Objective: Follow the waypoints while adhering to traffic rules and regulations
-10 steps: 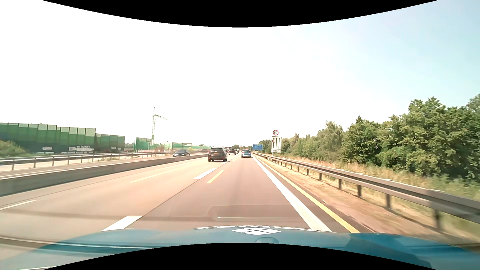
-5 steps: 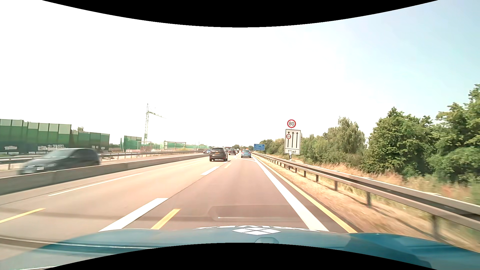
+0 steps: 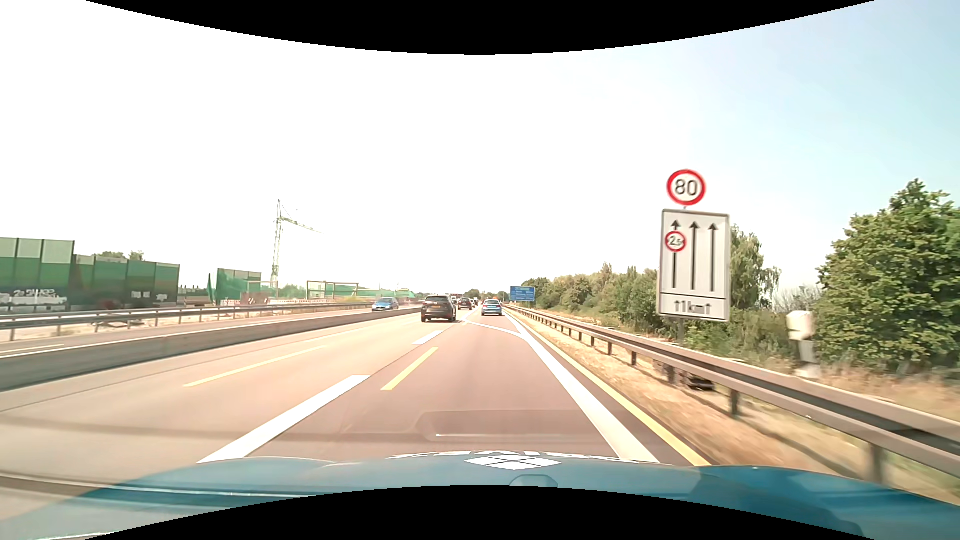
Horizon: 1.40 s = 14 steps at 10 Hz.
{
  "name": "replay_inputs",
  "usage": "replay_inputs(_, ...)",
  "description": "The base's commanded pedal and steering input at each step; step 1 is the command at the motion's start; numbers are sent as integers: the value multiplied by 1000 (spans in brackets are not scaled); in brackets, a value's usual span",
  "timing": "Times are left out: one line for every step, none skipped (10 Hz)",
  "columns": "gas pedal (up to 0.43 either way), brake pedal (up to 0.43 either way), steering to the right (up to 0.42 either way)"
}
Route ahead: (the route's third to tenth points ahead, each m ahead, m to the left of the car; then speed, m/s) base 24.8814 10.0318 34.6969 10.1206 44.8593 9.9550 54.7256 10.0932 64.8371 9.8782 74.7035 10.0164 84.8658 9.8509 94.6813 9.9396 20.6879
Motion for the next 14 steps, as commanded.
replay_inputs(150, 0, -2)
replay_inputs(150, 0, -2)
replay_inputs(150, 0, -2)
replay_inputs(150, 0, -2)
replay_inputs(150, 0, -2)
replay_inputs(150, 0, -2)
replay_inputs(150, 0, -2)
replay_inputs(150, 0, -2)
replay_inputs(150, 0, -2)
replay_inputs(150, 0, -2)
replay_inputs(150, 0, -2)
replay_inputs(150, 0, -1)
replay_inputs(150, 0, -1)
replay_inputs(150, 0, -1)
